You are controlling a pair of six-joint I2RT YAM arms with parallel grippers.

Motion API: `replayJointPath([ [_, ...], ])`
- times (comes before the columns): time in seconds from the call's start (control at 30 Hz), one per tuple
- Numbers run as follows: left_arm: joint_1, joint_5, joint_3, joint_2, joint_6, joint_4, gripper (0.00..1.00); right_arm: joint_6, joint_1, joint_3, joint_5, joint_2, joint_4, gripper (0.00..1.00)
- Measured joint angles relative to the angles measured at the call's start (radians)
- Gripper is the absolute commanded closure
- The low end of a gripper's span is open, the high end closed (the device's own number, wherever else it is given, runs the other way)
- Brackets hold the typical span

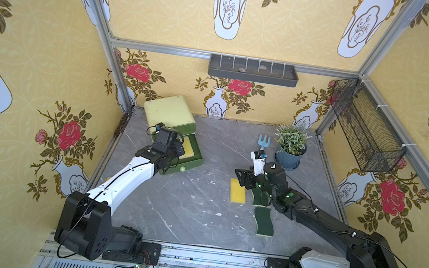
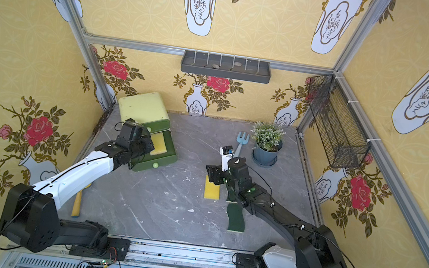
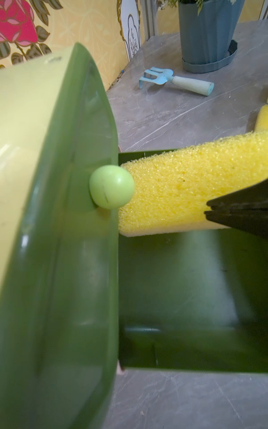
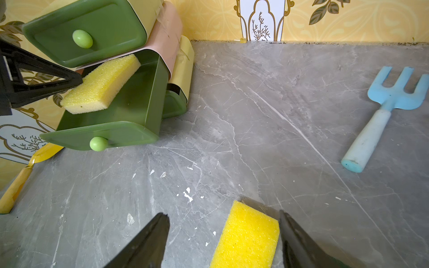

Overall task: Take the sponge out of the drawer
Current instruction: Pick up the sponge from the drawer.

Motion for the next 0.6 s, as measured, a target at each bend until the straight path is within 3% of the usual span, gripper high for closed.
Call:
replayJointPath([
  [0.6, -0.009, 0.073, -0.048, -0.136, -0.051, -0.040, 1.00, 0.001, -0.002, 0.000, -0.002, 0.006, 0.000, 0.23],
])
